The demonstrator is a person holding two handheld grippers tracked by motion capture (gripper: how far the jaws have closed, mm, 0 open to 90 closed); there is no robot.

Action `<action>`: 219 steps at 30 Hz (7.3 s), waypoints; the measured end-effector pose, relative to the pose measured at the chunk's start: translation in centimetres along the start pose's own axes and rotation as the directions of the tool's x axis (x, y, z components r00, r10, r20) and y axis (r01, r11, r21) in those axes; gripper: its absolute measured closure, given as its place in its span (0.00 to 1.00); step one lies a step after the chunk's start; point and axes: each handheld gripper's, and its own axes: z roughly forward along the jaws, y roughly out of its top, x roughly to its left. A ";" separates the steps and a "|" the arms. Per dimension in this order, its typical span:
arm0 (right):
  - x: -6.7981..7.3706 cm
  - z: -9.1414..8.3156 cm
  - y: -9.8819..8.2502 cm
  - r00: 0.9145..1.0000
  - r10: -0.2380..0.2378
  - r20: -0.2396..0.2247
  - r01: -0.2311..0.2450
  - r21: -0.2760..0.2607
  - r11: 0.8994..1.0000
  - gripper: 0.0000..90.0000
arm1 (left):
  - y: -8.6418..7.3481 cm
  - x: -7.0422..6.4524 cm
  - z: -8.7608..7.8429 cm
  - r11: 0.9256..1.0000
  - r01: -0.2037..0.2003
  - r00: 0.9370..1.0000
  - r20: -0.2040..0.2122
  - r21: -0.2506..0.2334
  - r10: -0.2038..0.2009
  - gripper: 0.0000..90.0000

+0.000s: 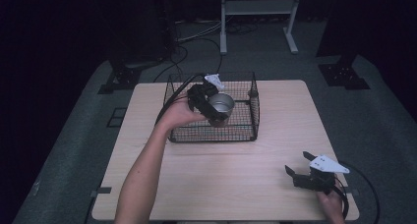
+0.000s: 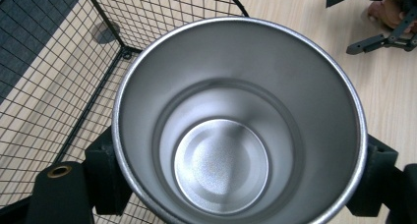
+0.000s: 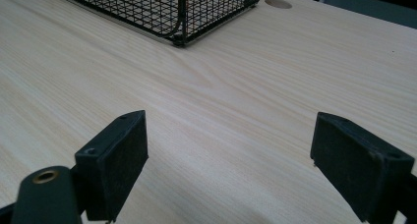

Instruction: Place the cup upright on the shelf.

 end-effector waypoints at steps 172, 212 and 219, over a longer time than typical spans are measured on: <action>-0.3 -0.2 -0.1 1.000 0.021 -0.019 -0.021 -0.023 1.000 0.15 | -3.4 6.8 7.8 0.985 0.168 0.984 -0.073 0.050 -0.164 0.10; -0.2 -0.1 0.0 1.000 0.017 -0.004 -0.017 -0.009 1.000 0.15 | -6.8 1.8 1.6 0.987 0.113 0.986 -0.111 -0.112 -0.126 0.09; -0.2 0.0 0.0 1.000 0.017 0.000 -0.017 -0.007 1.000 0.15 | -7.6 0.6 0.9 0.985 0.099 0.989 -0.095 -0.139 -0.113 0.09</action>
